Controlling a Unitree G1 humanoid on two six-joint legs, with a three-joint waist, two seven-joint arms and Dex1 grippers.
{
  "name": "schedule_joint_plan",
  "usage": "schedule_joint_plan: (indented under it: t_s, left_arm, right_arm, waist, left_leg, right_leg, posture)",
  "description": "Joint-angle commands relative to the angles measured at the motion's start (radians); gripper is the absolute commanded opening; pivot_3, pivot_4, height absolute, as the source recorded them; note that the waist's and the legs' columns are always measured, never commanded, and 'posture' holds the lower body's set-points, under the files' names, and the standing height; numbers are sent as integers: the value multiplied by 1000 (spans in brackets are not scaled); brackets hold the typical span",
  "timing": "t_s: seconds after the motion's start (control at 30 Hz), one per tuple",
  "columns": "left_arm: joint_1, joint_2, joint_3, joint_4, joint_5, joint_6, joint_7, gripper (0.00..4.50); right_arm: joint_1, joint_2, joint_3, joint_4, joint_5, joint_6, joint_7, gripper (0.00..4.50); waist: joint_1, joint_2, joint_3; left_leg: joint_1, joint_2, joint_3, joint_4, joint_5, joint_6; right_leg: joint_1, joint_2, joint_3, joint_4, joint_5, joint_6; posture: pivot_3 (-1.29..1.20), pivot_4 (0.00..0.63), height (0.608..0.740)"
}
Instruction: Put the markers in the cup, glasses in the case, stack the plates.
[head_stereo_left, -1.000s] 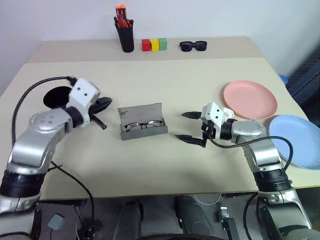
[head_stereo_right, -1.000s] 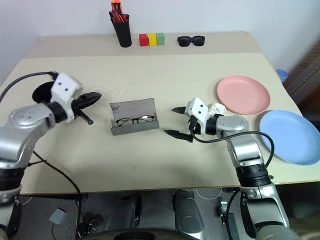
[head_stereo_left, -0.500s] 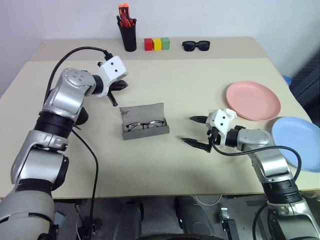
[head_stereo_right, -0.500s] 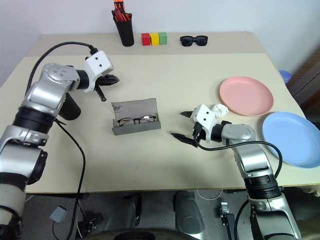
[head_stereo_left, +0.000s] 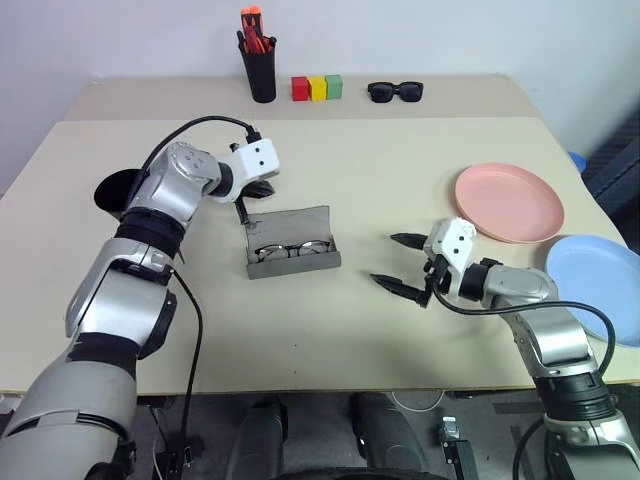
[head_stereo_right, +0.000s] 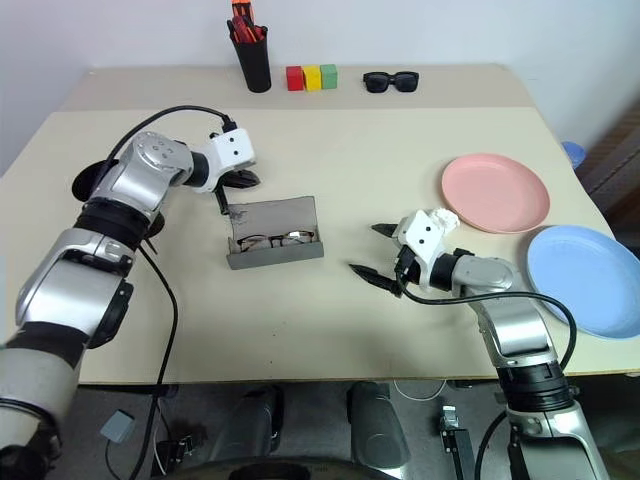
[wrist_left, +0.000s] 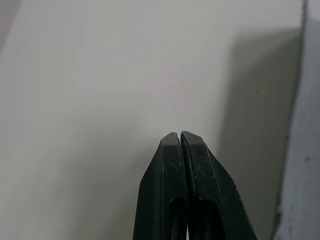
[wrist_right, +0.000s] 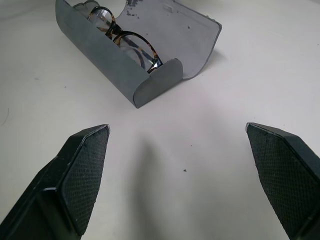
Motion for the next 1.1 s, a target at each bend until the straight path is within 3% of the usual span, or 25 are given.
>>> schedule_joint_plan:
  t_s: [0.03, 0.33, 0.63, 0.87, 1.0, 1.1]
  left_arm:
    - [-38, -8, 6, -6, 8, -31, -58, 13]
    - [95, 43, 22, -256, -41, 44, -270, 13]
    - [271, 108, 37, -596, -100, 237, -346, 13]
    - [386, 113, 64, -766, -114, 321, -262, 13]
    - [373, 17, 240, -795, -224, 306, -81, 13]
    - [354, -5, 304, -832, -276, 330, -29, 13]
  right_arm:
    - [-7, -18, -32, -52, 25, 3, -13, 4500]
    - [1, -35, -33, -52, 34, 1, -25, 4500]
    - [-14, -44, -30, -27, 37, -6, -22, 4500]
    - [-21, -36, -62, -19, 59, 5, -50, 4500]
    - [-34, -20, -129, -31, 96, 23, -110, 4500]
    - [-39, -16, -171, -40, 116, 32, -151, 4500]
  waist:
    - [0, 0, 0]
    - [-1, 0, 0]
    - [-1, 0, 0]
    - [2, 0, 0]
    - [7, 0, 0]
    - [4, 0, 0]
  left_leg:
    - [0, 0, 0, 0, 0, 0]
    - [0, 0, 0, 0, 0, 0]
    - [0, 0, 0, 0, 0, 0]
    - [1, 0, -1, 1, 0, 0]
    - [0, 0, -1, 2, 0, 0]
    - [0, 0, -1, 2, 0, 0]
  right_leg:
    - [0, 0, 0, 0, 0, 0]
    - [0, 0, 0, 0, 0, 0]
    - [0, 0, 0, 1, 0, 0]
    - [1, 0, 0, 2, 0, 0]
    - [1, 0, 0, 2, 0, 0]
    - [1, -1, 0, 2, 0, 0]
  posture:
    - [0, 150, 740]
    - [0, 150, 740]
    - [0, 150, 740]
    - [0, 150, 740]
    - [0, 150, 740]
    - [0, 150, 740]
